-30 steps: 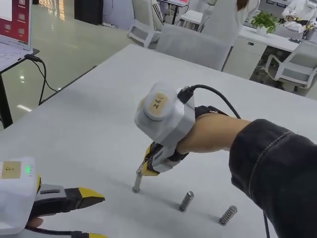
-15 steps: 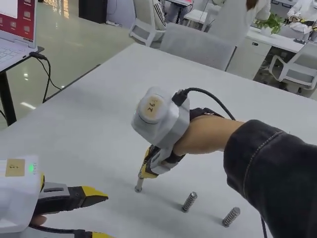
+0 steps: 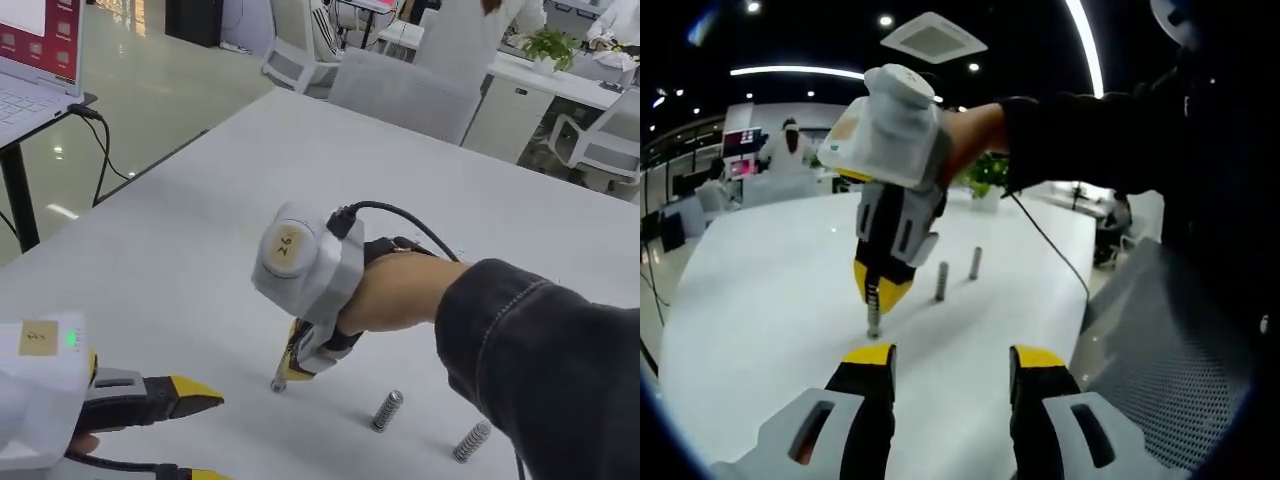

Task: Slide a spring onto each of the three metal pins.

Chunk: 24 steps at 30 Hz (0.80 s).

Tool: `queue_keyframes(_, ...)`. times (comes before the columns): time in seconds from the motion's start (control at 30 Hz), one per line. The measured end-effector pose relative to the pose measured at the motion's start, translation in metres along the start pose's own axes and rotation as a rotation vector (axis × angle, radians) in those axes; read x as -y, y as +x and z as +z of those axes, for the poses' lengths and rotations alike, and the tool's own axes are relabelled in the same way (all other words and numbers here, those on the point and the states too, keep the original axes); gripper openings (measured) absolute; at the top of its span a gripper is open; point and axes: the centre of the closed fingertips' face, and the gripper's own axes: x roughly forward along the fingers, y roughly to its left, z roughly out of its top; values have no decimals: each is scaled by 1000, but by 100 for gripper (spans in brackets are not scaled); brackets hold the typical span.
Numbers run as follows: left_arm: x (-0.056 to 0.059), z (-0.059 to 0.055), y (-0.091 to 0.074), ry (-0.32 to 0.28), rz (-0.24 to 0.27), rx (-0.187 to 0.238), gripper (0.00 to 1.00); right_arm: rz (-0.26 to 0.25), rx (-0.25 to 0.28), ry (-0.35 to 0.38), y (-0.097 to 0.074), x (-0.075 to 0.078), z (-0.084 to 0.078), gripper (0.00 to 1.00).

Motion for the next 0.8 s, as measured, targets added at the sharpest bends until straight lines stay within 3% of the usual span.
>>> queue_keyframes(0.43, 1, 0, 0, 0, -2, -4, 39, 18, -15, 11, 14, -8, -4, 8)
queue_keyframes(0.8, 1, -2, 0, -1, -4, -11, 39, 22, 5, 32, 18, -10, -4, 9)
